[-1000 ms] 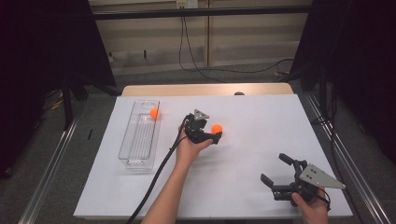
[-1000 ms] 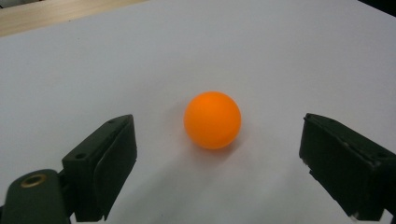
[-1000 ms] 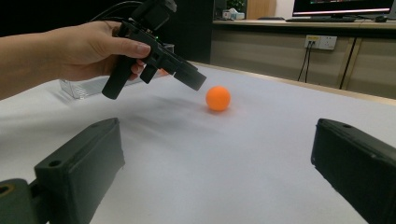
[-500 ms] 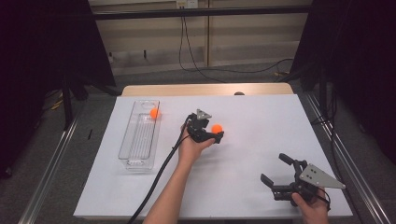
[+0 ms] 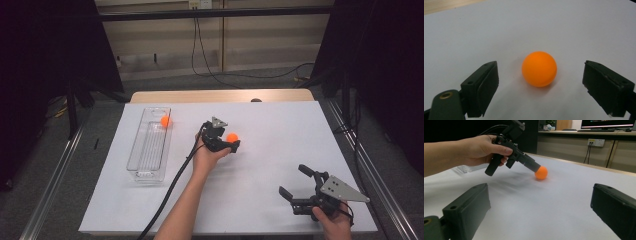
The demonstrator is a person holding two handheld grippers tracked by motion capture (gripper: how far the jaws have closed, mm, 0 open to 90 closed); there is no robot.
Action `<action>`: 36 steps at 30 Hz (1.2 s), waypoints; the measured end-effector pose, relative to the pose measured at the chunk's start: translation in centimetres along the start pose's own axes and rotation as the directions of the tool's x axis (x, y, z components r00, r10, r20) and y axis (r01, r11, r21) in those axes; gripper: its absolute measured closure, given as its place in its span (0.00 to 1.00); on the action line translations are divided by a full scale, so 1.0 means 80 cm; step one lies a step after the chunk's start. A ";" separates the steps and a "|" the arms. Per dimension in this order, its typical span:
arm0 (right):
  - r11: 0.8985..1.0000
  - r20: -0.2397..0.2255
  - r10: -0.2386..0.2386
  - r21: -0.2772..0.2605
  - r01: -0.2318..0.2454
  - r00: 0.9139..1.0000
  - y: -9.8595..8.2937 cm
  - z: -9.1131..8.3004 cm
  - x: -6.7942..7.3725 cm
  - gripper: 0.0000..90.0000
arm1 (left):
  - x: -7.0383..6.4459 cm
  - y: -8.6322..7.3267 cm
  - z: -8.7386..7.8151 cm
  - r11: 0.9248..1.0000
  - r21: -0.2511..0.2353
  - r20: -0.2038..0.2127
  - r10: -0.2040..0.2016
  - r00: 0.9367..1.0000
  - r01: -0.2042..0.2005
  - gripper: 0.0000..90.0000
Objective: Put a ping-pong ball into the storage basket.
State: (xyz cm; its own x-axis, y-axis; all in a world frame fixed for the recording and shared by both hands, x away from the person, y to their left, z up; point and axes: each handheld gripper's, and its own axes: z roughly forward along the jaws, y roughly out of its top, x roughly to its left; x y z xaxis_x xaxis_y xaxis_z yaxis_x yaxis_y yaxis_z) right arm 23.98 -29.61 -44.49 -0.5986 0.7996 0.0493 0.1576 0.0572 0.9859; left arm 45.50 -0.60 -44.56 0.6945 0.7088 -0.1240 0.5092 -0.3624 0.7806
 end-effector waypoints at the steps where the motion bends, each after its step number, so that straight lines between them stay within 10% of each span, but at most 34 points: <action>1: 1.000 0.001 -0.002 0.000 0.002 1.000 0.000 0.000 0.000 0.02 | 0.000 0.000 0.001 1.000 0.001 0.007 -0.009 1.000 0.009 0.16; 36: 1.000 0.000 0.001 0.001 -0.001 1.000 0.000 -0.001 -0.001 0.02 | 0.001 -0.004 0.027 0.999 0.008 0.008 -0.040 0.999 0.040 0.43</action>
State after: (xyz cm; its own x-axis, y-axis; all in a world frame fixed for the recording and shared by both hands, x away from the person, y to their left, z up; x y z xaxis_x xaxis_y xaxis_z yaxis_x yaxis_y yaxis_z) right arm 24.00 -29.73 -44.49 -0.5982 0.7997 0.0506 0.1593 0.0568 0.9856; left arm 46.45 -1.73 -46.15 0.6776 0.7178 -0.1599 0.5407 -0.3390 0.7699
